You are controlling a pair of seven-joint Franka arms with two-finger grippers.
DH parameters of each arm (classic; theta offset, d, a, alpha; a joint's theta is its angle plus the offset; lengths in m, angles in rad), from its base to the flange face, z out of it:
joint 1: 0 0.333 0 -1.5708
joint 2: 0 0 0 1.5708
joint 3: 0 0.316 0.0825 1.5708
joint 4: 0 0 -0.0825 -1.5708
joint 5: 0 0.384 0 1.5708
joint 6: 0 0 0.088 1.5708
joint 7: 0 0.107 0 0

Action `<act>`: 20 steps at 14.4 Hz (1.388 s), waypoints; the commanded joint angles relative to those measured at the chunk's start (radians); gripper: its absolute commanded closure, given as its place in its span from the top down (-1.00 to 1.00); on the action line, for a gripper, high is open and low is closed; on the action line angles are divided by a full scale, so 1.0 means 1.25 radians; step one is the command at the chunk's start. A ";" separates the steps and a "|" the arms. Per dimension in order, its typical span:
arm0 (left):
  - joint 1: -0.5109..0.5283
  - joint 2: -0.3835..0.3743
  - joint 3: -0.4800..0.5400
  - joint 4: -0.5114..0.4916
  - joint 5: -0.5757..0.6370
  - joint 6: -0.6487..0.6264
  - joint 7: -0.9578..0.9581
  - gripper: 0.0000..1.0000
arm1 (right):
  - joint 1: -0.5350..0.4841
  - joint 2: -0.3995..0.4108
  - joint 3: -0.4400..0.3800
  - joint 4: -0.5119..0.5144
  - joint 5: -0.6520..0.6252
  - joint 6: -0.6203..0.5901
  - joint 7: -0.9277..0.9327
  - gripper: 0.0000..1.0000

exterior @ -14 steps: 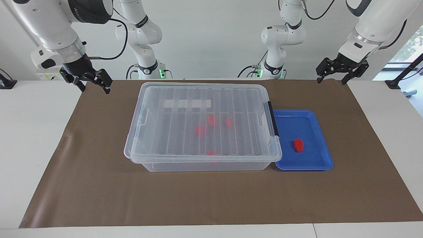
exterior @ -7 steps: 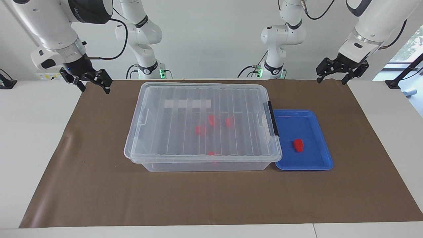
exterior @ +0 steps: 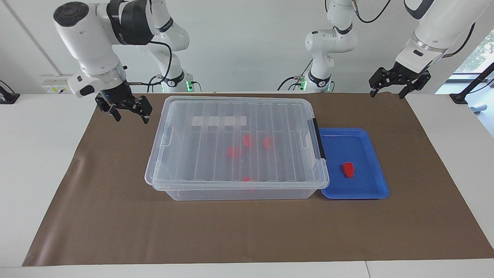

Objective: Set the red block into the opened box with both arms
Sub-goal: 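Move the right gripper onto the clear lid's edge farthest from the tray, then slide the clear lid away from the tray with the right gripper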

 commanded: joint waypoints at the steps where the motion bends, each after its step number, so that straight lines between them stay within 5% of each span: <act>1: 0.002 -0.023 0.003 -0.022 -0.012 0.002 0.004 1.00 | 0.027 0.002 0.002 -0.055 0.008 0.068 0.045 1.00; 10: 0.002 -0.023 0.003 -0.022 -0.012 0.002 0.004 1.00 | 0.016 0.011 0.002 -0.163 0.008 0.158 -0.015 1.00; 20: 0.002 -0.023 0.003 -0.022 -0.012 0.002 0.004 1.00 | -0.043 0.001 0.001 -0.191 0.008 0.170 -0.128 1.00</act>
